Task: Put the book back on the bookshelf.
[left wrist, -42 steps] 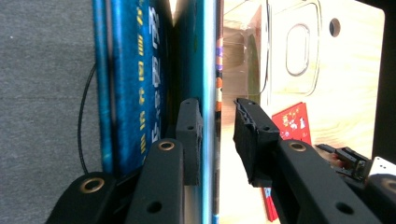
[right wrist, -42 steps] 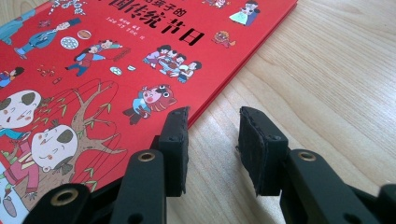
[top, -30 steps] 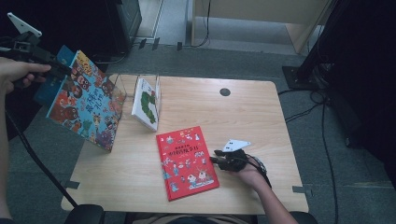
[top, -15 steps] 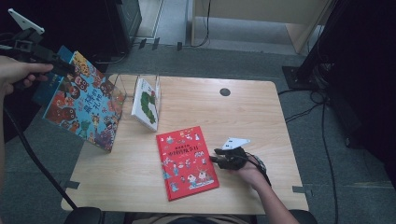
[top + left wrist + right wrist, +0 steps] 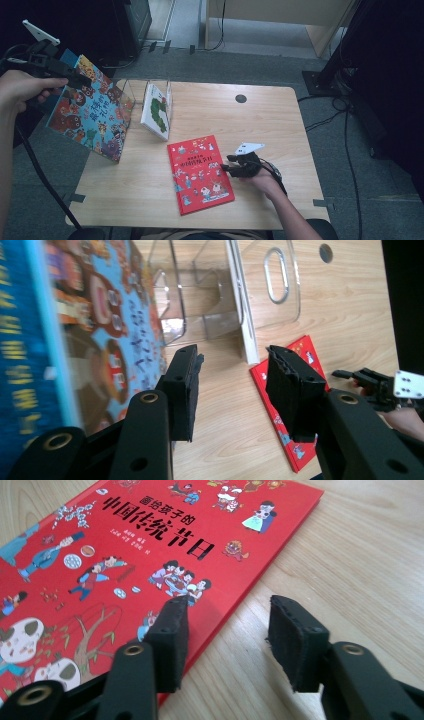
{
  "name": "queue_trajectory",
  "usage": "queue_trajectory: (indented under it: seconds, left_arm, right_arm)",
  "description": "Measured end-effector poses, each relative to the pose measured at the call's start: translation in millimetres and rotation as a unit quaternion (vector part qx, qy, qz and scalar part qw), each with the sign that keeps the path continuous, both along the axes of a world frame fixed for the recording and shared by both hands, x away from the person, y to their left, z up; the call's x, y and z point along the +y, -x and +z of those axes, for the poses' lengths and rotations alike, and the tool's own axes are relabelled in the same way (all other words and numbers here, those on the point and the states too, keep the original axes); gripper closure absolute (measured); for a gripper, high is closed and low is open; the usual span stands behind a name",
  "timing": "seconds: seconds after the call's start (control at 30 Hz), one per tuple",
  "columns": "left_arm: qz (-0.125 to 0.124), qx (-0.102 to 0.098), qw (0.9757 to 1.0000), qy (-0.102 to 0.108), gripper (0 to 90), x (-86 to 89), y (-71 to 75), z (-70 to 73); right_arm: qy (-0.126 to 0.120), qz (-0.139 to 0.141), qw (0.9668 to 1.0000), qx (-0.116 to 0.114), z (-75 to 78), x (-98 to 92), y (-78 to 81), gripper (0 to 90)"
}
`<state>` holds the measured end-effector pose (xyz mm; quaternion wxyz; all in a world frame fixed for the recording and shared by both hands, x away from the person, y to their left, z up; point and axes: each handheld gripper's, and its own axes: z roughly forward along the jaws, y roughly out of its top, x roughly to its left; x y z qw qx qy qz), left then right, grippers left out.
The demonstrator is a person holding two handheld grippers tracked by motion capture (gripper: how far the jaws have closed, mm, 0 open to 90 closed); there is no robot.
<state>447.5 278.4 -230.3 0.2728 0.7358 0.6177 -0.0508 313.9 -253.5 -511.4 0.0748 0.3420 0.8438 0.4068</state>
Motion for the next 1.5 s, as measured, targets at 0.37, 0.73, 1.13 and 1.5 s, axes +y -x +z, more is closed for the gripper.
queue_trajectory:
  seconds: [0.37,0.73,1.13,1.5]
  left_arm:
    - [-0.015,-0.012,0.9998,-0.001,54.5,-19.5,15.9,-16.1]
    - [-0.029,-0.033,0.9989,0.018,53.9,-43.2,29.7,-34.8]
    - [-0.057,-0.056,0.9968,0.008,51.9,-63.9,43.7,-62.0]
    - [-0.082,-0.063,0.9946,0.004,50.2,-91.4,58.8,-96.1]
  right_arm:
    - [0.004,0.01,0.9999,0.012,1.8,10.4,-10.5,48.1]
    - [0.001,0.012,0.9999,0.008,4.3,16.7,-18.0,45.8]
    - [0.004,0.023,0.9997,0.001,6.0,21.3,-21.5,46.1]
    - [0.005,0.029,0.9996,0.0,5.3,26.1,-23.6,46.4]
